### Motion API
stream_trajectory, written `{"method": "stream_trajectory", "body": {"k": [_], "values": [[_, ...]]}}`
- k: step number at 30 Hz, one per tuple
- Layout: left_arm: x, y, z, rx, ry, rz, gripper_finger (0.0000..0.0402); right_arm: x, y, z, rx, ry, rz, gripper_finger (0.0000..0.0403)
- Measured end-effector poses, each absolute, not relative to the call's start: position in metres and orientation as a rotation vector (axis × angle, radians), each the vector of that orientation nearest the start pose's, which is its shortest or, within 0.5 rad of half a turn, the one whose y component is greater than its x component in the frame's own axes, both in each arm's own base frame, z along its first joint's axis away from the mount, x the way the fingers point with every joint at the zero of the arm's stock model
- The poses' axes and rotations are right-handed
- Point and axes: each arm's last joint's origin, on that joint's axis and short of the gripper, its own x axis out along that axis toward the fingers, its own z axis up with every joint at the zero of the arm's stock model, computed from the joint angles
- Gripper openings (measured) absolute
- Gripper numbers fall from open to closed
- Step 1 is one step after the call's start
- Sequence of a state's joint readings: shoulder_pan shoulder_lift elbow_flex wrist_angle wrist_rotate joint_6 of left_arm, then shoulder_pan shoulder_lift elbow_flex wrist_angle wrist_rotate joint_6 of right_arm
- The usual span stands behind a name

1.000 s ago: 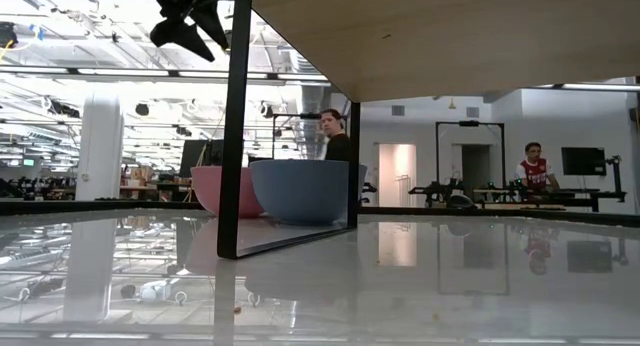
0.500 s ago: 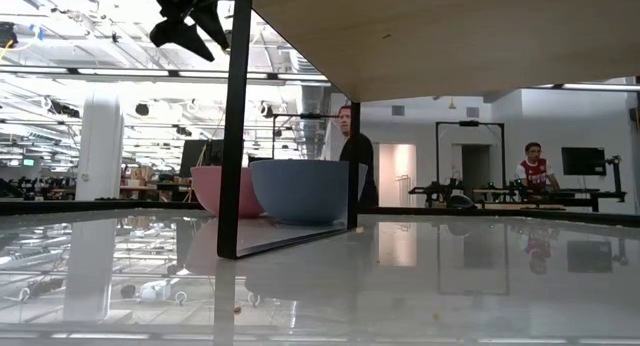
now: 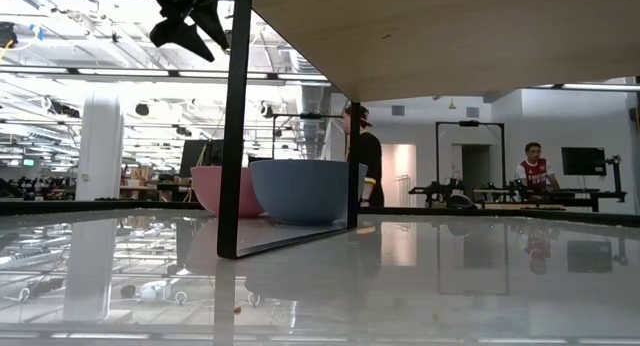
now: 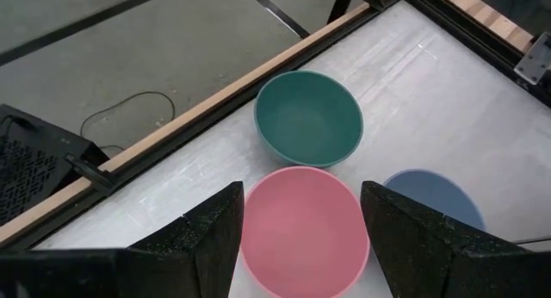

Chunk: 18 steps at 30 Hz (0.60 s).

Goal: Place and stack bowls onto a shelf
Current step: Stack the transparent orange bowl on top of the transparent blue bowl on the shelf

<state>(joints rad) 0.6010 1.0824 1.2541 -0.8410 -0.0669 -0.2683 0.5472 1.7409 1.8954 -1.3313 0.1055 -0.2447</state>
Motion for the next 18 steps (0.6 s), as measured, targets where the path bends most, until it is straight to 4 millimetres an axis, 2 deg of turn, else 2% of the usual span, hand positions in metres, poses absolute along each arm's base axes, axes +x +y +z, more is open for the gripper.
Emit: {"method": "stream_trajectory", "body": {"k": [18], "values": [[0.1664, 0.1164, 0.3777, -0.426, 0.57, 0.729, 0.0219, 0.2906, 0.1682, 0.3722, -0.572, 1.071, 0.516, 0.0076]]}}
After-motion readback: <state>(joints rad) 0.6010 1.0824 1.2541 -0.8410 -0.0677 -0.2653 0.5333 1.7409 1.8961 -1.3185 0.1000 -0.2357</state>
